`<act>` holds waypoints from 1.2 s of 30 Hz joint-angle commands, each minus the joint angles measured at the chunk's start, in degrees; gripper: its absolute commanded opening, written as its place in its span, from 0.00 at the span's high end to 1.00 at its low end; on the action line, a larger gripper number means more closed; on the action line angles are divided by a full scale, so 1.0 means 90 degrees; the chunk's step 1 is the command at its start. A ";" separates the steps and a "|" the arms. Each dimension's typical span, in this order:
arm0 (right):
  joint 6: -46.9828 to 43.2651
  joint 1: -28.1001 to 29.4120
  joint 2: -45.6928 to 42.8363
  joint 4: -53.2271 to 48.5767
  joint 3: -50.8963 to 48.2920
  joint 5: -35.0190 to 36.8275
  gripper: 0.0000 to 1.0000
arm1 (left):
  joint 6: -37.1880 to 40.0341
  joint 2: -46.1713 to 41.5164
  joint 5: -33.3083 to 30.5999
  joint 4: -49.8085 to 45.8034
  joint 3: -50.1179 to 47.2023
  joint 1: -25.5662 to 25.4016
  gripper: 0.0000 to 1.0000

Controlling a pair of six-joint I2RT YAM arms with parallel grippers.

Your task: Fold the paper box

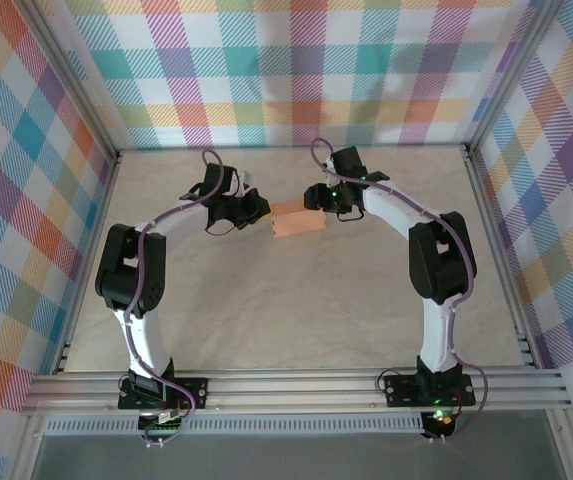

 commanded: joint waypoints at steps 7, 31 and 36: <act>0.0022 0.0140 -0.0059 -0.0530 -0.0056 -0.0220 0.46 | 0.0003 0.0214 -0.0552 -0.0801 -0.0163 -0.0024 0.62; 0.0236 -0.0208 -0.2236 0.0583 -0.2194 0.0115 0.04 | 0.5589 -0.0874 -0.0381 -0.0031 0.0196 -0.0058 0.00; 0.0117 -0.0355 -0.2754 0.0614 -0.2933 0.0129 0.04 | 0.7849 -0.0064 0.0204 -0.1973 0.1284 -0.0077 0.00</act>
